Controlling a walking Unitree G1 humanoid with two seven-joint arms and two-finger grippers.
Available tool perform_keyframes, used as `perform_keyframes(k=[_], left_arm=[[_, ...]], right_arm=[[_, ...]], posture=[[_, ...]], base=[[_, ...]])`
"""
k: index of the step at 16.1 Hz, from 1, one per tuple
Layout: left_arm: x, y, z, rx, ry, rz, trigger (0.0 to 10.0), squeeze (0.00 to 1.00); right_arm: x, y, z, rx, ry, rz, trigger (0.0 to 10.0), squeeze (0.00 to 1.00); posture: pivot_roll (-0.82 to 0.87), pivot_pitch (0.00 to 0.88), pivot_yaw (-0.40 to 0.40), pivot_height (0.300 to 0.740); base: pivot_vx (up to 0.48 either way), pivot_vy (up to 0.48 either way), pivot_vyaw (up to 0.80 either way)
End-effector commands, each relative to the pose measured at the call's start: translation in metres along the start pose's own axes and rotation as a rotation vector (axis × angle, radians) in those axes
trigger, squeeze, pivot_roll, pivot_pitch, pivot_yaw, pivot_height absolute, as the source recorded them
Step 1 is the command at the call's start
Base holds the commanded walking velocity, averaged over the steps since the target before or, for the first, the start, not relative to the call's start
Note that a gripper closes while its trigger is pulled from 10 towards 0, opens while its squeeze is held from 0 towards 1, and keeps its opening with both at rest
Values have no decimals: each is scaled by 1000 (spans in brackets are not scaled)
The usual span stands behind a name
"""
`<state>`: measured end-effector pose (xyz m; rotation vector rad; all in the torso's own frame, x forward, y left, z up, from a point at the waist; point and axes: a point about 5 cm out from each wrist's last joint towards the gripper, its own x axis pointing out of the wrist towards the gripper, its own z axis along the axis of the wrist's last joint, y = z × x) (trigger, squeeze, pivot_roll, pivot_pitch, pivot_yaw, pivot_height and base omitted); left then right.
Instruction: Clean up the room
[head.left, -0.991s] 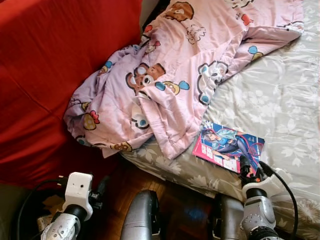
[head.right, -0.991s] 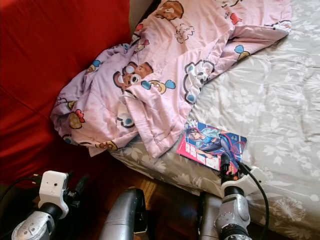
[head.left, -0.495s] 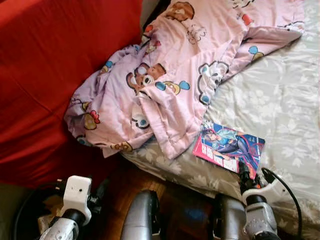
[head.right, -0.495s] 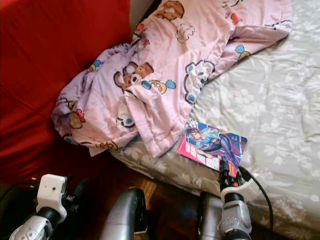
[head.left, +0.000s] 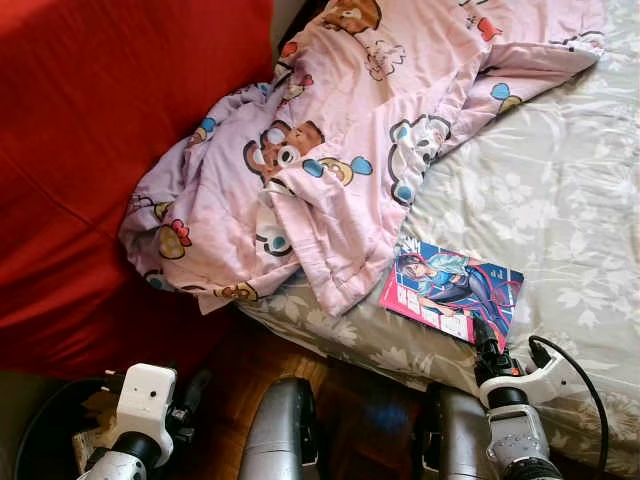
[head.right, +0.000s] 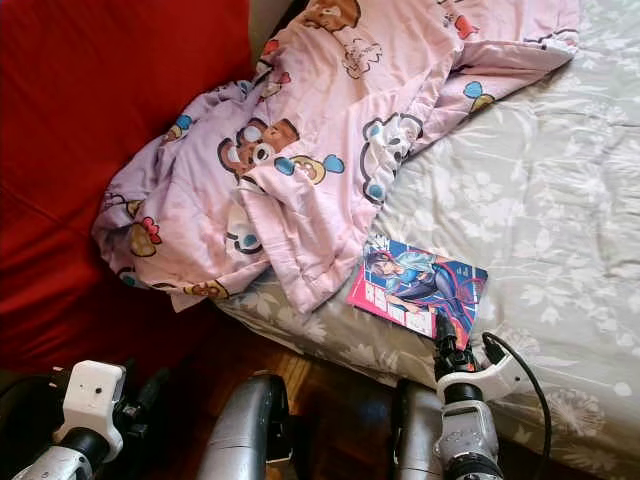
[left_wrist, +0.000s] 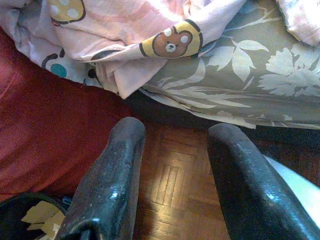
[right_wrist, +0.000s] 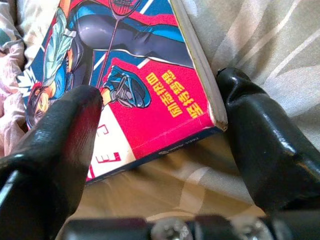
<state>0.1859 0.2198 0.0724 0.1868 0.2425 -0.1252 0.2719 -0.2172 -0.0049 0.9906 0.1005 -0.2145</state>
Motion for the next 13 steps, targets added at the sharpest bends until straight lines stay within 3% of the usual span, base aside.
perform_keyframes(k=[1,2,13], left_arm=[[-8,4,-7,22,52,9,10000,0],[-7,4,-7,23,51,7,10000,0],[6,-1,-7,31,41,-4,10000,0]], right_arm=[[-6,2,-28,65,106,1,4039,0],[-5,4,-28,64,105,8,0,0],[-19,-14,-25,56,67,-35,0,0]], posture=[[263,357,203,625],[265,354,202,625],[230,320,191,625]], base=[[0,0,0],[0,0,0],[0,0,0]])
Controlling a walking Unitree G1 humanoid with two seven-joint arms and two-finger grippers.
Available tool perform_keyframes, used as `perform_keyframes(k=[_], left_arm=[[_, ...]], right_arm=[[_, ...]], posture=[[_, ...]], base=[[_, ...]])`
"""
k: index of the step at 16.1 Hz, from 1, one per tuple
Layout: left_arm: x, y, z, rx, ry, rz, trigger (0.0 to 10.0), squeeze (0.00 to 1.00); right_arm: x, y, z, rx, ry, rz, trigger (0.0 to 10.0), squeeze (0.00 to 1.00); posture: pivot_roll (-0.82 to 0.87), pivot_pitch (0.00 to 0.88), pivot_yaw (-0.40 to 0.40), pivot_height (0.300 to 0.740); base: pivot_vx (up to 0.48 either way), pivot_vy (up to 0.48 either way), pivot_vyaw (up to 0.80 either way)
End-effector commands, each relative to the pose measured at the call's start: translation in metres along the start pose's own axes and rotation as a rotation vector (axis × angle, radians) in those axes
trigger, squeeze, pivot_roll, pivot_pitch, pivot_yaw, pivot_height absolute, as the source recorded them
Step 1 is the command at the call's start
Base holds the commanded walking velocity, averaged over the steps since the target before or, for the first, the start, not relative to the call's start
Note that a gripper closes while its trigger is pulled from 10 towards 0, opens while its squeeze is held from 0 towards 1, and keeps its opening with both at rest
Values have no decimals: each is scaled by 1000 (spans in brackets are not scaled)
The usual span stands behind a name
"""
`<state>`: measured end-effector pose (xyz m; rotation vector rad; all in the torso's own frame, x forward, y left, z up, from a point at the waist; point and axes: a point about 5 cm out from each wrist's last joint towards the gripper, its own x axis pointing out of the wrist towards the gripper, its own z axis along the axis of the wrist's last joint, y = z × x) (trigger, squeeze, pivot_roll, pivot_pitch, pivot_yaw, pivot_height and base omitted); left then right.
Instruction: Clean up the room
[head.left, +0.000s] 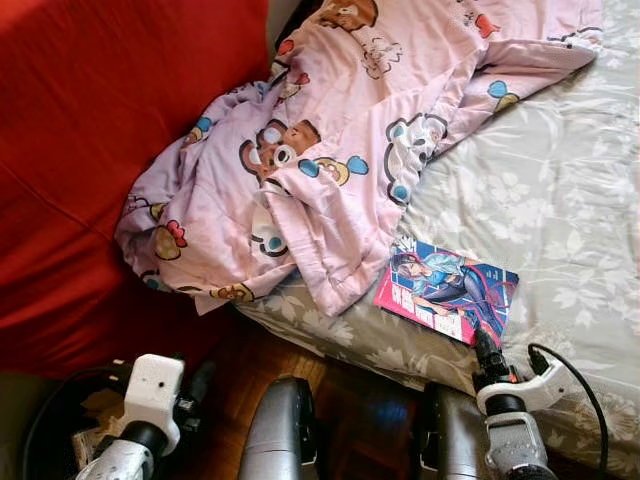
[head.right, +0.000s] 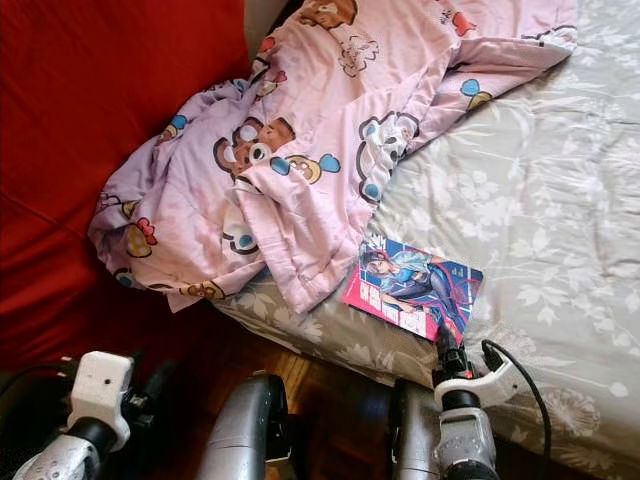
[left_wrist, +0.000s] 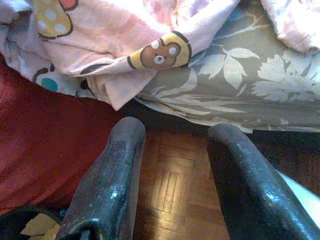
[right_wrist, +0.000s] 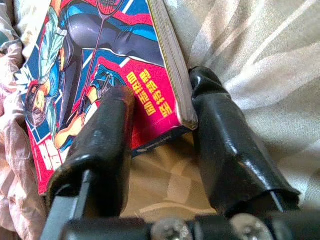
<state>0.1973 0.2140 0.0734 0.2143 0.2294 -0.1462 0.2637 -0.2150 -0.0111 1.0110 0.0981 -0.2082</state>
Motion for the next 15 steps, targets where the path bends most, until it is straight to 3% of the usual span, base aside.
perform_keyframes(k=[1,9,12,15], left_arm=[[-5,2,-12,1,53,10,10000,0],[-2,0,-17,0,60,16,10000,0],[2,-1,-20,2,59,20,10000,0],[15,-3,-17,-23,32,34,10000,0]], right_arm=[[-13,-11,-19,27,55,-53,0,0],[-38,-37,-4,-55,-70,-174,0,0],[-38,-32,3,-115,-152,-183,0,0],[-39,-17,2,-203,-171,-118,0,0]], posture=[[228,319,189,625],[201,316,172,625],[183,297,161,625],[156,262,147,625]], base=[[0,0,0],[0,0,0],[0,0,0],[0,0,0]])
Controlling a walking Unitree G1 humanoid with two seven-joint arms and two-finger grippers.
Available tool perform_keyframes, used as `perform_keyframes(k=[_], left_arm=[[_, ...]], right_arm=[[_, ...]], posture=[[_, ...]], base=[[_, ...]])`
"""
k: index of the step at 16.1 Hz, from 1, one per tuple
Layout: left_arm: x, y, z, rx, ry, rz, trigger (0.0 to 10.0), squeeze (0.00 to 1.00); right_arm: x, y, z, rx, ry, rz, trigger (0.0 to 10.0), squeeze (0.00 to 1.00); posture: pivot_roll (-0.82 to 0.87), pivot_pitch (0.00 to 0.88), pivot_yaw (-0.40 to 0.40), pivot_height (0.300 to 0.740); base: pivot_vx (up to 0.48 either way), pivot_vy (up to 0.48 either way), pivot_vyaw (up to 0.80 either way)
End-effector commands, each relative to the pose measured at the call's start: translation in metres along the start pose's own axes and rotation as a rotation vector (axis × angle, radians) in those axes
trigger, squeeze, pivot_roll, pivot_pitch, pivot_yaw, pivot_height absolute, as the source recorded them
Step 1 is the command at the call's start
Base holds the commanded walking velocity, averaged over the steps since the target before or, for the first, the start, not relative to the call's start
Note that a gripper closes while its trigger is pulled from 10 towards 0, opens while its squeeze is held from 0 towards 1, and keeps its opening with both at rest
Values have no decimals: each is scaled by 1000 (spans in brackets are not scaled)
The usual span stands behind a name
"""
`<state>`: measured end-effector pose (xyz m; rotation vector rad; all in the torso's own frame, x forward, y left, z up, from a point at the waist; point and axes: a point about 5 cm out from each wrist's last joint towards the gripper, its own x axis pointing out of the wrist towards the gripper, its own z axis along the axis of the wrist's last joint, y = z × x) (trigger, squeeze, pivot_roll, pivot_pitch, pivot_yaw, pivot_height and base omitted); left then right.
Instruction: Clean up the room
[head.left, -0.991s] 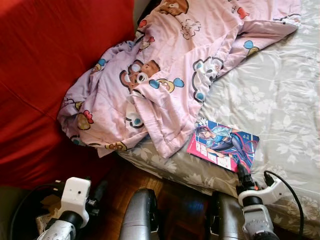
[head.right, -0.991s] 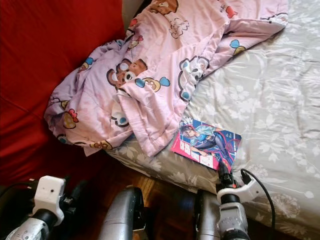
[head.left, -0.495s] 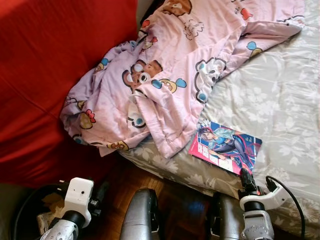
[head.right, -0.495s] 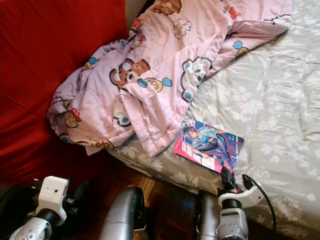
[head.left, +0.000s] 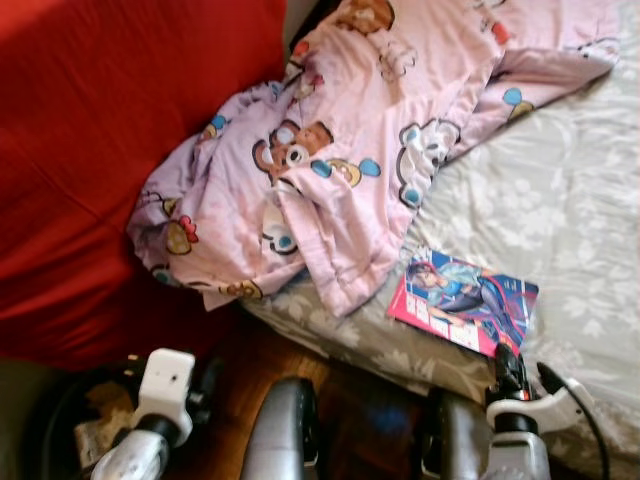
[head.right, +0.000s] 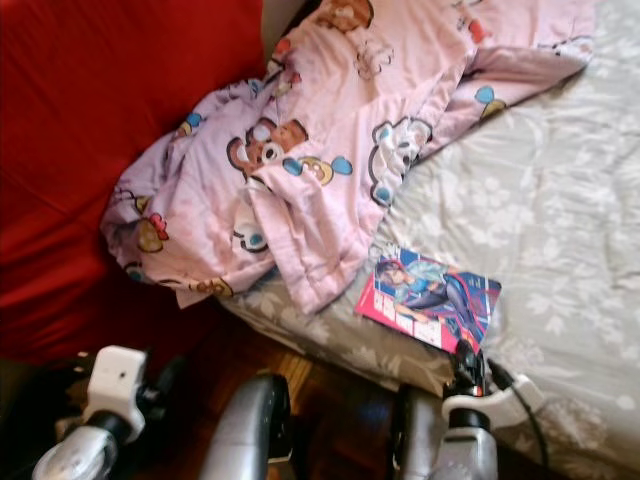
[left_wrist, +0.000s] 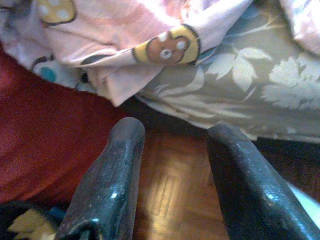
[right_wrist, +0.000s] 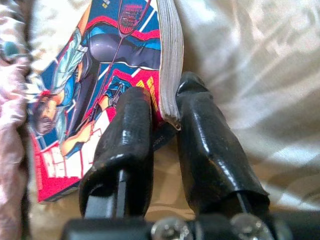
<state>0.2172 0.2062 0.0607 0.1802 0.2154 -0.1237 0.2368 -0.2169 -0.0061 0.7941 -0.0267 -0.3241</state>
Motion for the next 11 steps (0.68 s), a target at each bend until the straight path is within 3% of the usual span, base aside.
perform_keyframes(k=[1,4,5,6,8,11], left_arm=[[-3,2,-10,11,39,14,10000,0],[20,-1,-9,-25,10,43,10000,0],[26,-2,-9,-43,4,55,10000,0],[29,-2,-9,-50,2,60,10000,0],[42,-6,-9,-95,-19,90,10000,0],[56,-18,-9,-121,-28,93,10000,0]], right_arm=[[-11,-10,-4,-31,15,-56,0,0],[0,21,13,-237,-48,56,0,0],[4,33,18,-295,-60,105,9882,0],[7,38,19,-315,-65,125,9882,0],[20,62,31,-499,-72,229,10000,0],[33,72,35,-593,-50,254,10000,0]], posture=[[143,241,139,625],[90,157,110,625],[77,137,101,625],[72,127,96,625],[41,72,63,625],[10,17,24,625]], base=[[0,0,0],[0,0,0],[0,0,0],[0,0,0],[0,0,0],[0,0,0]])
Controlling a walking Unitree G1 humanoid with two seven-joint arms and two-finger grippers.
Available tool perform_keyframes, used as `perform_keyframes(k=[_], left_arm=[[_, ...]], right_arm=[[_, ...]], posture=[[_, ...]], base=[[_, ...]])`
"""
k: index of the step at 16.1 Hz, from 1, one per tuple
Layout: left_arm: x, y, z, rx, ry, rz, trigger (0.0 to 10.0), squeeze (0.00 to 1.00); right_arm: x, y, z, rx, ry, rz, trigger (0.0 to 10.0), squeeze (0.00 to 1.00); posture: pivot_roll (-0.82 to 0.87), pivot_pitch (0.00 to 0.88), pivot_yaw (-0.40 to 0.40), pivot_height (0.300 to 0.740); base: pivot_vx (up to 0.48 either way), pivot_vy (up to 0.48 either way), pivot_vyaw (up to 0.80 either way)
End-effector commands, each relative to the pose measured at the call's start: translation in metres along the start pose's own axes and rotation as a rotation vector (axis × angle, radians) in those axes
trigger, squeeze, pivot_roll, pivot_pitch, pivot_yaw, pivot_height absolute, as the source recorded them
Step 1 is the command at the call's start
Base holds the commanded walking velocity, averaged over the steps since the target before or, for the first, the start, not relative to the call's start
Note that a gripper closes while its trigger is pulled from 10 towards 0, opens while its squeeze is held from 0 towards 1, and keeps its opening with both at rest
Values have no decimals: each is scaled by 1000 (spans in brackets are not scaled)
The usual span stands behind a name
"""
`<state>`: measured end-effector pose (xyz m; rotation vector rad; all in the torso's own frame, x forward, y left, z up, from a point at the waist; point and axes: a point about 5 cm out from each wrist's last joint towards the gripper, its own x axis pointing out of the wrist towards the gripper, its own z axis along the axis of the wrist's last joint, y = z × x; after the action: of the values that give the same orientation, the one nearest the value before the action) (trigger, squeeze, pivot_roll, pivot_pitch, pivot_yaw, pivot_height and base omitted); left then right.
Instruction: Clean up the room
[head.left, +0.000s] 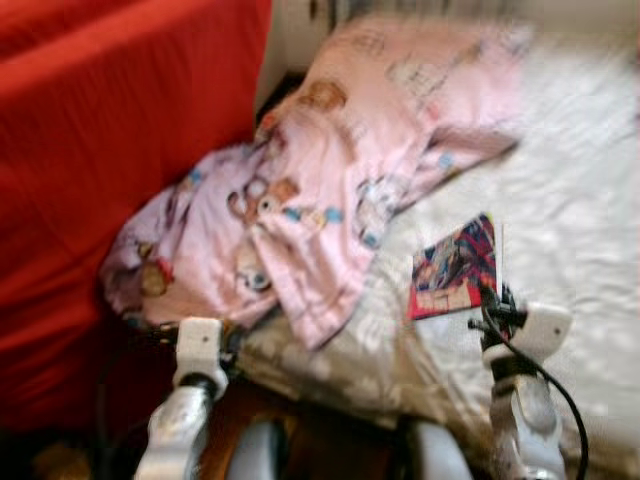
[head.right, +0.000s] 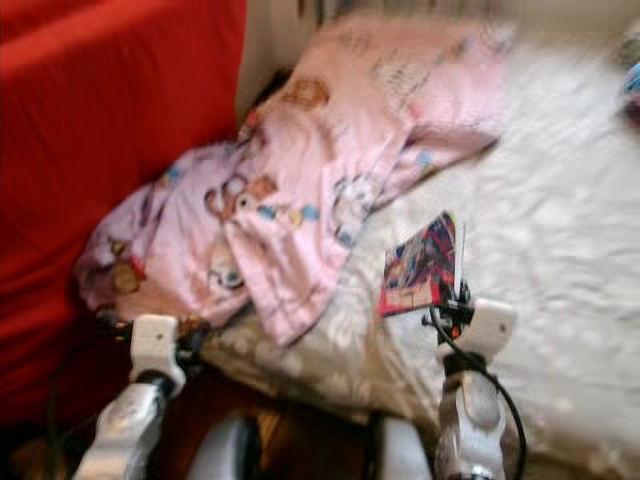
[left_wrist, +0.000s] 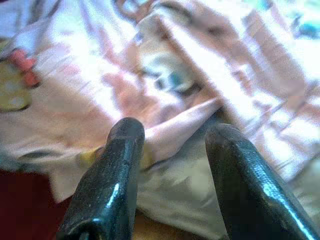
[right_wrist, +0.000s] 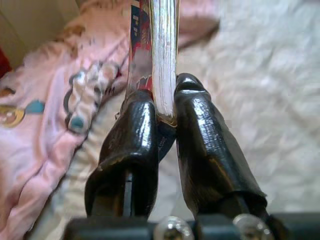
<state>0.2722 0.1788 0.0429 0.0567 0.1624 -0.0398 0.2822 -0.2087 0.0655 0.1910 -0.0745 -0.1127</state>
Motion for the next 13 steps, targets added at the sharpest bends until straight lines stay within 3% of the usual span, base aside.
perform_keyframes(k=[1,5,10,13], left_arm=[[-2,2,-8,3,24,19,10000,0],[9,-6,-17,-38,43,44,10000,0],[2,2,-44,-68,150,90,10000,0],[-2,1,-54,-72,193,91,10000,0]], right_arm=[[3,5,0,-20,7,19,10000,0],[13,10,0,-80,60,64,10000,0],[12,18,-9,-81,110,96,10000,0],[10,14,-11,-86,116,91,10000,0]], posture=[[6,8,18,625],[-9,0,-31,645],[-26,0,-19,715],[-34,0,-15,740]], base=[[0,0,0],[0,0,0],[0,0,0],[0,0,0]])
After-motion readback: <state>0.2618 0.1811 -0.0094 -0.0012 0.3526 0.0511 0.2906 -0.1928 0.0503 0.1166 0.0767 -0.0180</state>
